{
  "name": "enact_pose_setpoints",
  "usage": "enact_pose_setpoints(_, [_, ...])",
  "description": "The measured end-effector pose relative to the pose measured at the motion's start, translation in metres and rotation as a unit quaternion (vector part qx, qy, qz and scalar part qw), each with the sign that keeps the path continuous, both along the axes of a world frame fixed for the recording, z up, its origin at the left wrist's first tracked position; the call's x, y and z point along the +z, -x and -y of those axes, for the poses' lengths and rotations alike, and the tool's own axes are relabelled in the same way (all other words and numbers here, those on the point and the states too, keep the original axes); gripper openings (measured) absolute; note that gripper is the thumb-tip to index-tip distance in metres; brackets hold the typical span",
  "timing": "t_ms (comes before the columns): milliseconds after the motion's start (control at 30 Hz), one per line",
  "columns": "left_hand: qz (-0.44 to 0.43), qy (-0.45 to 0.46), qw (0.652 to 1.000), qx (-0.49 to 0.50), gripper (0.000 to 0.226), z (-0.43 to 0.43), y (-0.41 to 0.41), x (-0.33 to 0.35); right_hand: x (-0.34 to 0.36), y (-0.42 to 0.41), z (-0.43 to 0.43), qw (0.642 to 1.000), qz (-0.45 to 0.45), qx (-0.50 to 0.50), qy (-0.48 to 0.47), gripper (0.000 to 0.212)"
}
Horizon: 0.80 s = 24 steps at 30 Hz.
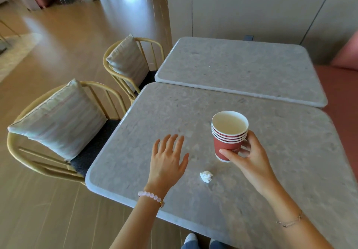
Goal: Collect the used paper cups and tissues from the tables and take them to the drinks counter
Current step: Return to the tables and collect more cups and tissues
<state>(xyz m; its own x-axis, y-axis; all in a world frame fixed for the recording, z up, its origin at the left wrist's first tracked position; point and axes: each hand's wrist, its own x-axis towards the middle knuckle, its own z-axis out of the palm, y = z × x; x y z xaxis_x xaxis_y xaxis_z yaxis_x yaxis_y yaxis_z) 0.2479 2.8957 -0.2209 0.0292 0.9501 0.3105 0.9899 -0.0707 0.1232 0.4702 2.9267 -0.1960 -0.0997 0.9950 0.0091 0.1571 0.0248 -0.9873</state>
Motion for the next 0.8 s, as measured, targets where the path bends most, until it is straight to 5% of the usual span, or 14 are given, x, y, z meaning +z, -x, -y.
enact_pose_setpoints(467, [0.078, 0.141, 0.986, 0.046, 0.054, 0.005, 0.029, -0.075, -0.015, 0.0, 0.0, 0.999, 0.019, 0.007, 0.048, 0.056])
enact_pose_setpoints(800, [0.128, 0.187, 0.972, 0.054, 0.029, -0.008, 0.027, -0.096, -0.027, -0.006, 0.001, 0.997, 0.025, -0.008, 0.068, 0.052])
